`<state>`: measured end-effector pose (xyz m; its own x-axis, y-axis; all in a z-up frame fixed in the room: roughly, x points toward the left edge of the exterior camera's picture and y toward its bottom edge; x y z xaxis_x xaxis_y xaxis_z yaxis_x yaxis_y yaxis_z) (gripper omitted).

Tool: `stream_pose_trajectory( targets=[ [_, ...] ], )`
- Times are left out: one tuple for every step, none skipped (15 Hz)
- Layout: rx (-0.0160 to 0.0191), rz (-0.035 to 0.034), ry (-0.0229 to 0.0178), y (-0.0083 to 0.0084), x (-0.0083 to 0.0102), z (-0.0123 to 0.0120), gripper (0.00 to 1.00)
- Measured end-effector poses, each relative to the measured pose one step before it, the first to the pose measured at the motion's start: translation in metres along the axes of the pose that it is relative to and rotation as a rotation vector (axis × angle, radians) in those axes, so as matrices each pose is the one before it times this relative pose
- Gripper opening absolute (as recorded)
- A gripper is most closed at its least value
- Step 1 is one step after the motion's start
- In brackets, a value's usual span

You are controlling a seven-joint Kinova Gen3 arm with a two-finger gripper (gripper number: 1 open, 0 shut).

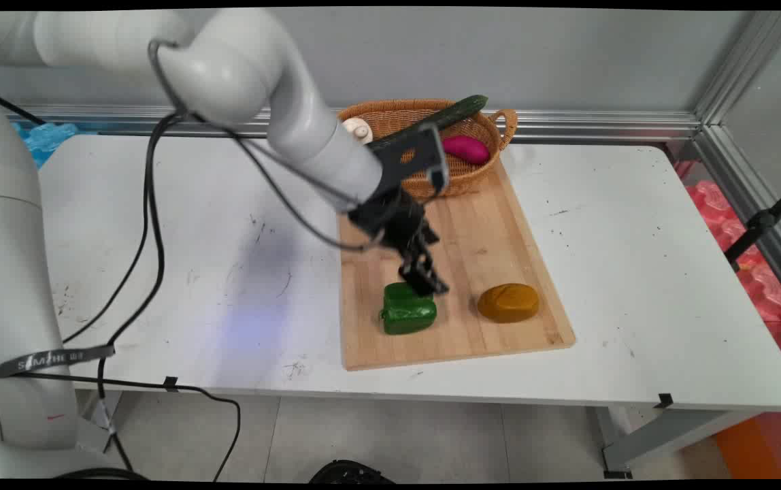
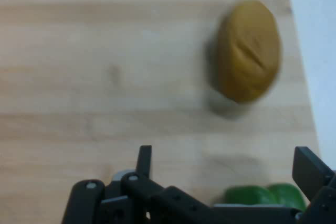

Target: Pick up the cucumber from the vegetable basket

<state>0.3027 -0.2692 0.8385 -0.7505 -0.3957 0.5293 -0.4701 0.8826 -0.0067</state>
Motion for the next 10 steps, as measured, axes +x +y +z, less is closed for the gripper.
stream_pose_trajectory(
  targets=[
    [0.00907, 0.00323, 0.00697, -0.01184, 0.00736, -0.00496, 1.00],
    [0.01024, 0.00250, 0.00564, -0.01075, 0.00581, -0.00412, 1.00],
    [0.01495, 0.00376, 0.00590, -0.01373, 0.00661, -0.00444, 1.00],
    [0.01704, 0.00619, 0.00549, -0.01403, 0.00615, -0.00382, 1.00],
    [0.01522, 0.00443, 0.00513, -0.01209, 0.00495, -0.00284, 1.00],
    [0.01126, 0.00364, 0.00342, -0.00849, 0.00318, -0.00159, 1.00],
    [0.01564, 0.00511, 0.00520, -0.01211, 0.00460, -0.00198, 1.00],
    [0.01925, 0.00484, 0.00574, -0.01460, 0.00497, -0.00162, 1.00],
    [0.01846, 0.00467, 0.00540, -0.01437, 0.00428, -0.00079, 1.00],
    [0.00984, 0.00175, 0.00284, -0.00788, 0.00213, -0.00019, 1.00]
  ],
)
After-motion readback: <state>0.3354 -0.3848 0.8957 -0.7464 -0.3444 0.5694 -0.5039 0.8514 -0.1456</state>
